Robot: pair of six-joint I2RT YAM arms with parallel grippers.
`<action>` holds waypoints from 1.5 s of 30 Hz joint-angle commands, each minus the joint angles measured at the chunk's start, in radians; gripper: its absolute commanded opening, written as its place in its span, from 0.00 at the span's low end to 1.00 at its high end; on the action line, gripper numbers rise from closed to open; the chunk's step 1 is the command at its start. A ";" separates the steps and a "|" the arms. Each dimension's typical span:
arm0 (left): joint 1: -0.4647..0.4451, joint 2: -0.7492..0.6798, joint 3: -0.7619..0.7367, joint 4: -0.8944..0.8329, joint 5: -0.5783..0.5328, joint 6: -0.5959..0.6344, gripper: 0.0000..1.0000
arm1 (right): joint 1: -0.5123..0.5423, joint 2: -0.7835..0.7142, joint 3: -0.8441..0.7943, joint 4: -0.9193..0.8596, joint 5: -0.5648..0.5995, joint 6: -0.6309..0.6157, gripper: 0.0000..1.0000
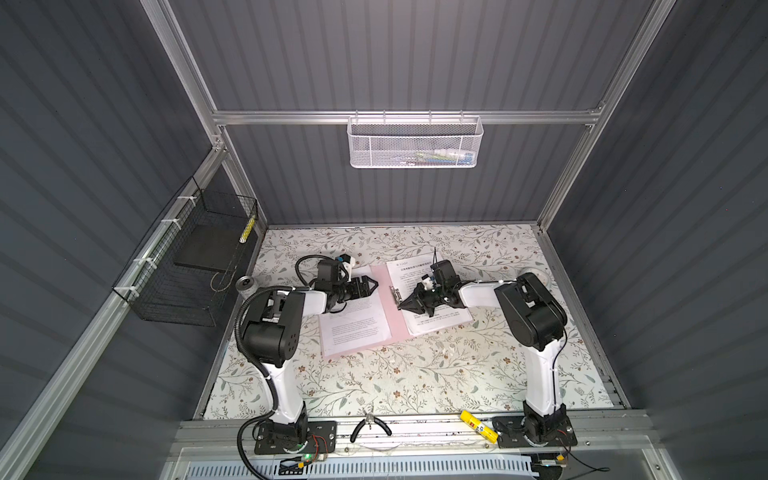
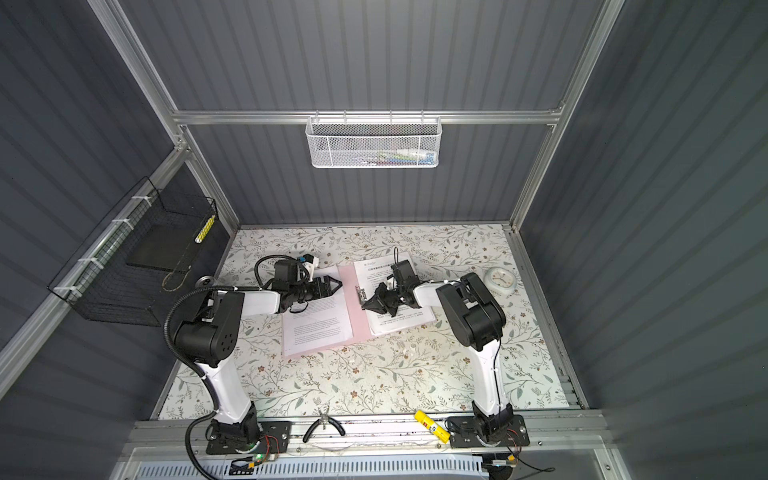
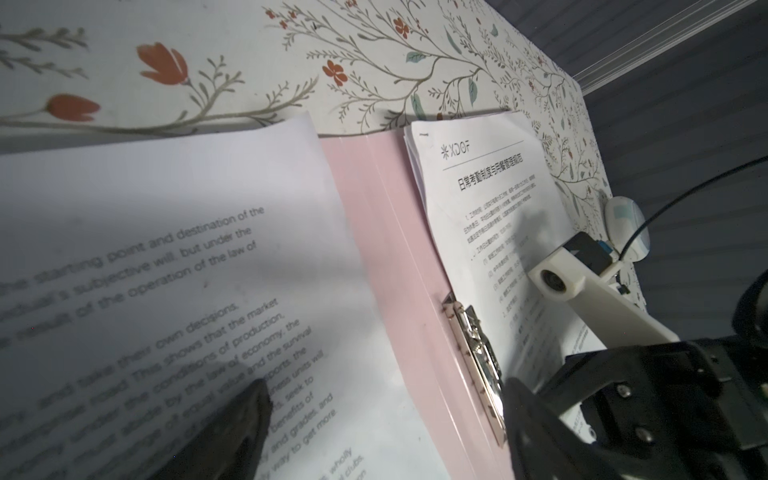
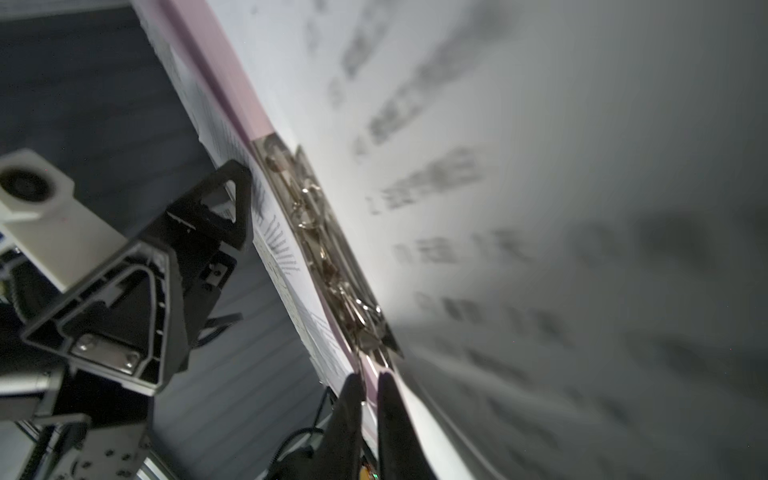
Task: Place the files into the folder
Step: 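Release the clip and lift both grippers away from the folder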
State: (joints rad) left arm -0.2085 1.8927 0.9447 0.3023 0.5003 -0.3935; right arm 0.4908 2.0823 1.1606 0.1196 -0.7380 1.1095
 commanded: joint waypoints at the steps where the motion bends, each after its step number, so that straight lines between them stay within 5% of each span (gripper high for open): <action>1: 0.008 -0.058 0.011 -0.132 -0.060 0.013 0.93 | -0.006 -0.064 -0.010 -0.072 0.075 -0.026 0.35; 6: 0.007 -0.144 0.060 -0.232 -0.127 0.048 0.95 | -0.016 -0.136 -0.044 -0.008 0.060 -0.044 0.51; 14: 0.008 -0.277 0.042 -0.406 -0.298 0.071 0.95 | -0.075 -0.245 -0.038 -0.122 0.086 -0.269 0.50; 27: 0.014 -0.546 -0.172 -0.651 -0.588 -0.133 0.96 | -0.227 -0.463 -0.135 -0.392 0.509 -0.573 0.50; 34: 0.089 -0.552 -0.237 -0.582 -0.546 -0.125 0.98 | -0.327 -0.452 -0.161 -0.355 0.522 -0.568 0.55; 40: 0.215 -0.484 -0.266 -0.392 -0.342 -0.111 0.99 | -0.361 -0.385 -0.125 -0.352 0.494 -0.576 0.58; 45: 0.292 -0.400 -0.281 -0.227 -0.179 -0.133 0.99 | -0.416 -0.326 -0.133 -0.276 0.344 -0.527 0.57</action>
State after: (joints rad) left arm 0.0601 1.4609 0.6842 -0.0540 0.1825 -0.5106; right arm 0.1078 1.7287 1.0187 -0.2146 -0.2947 0.5564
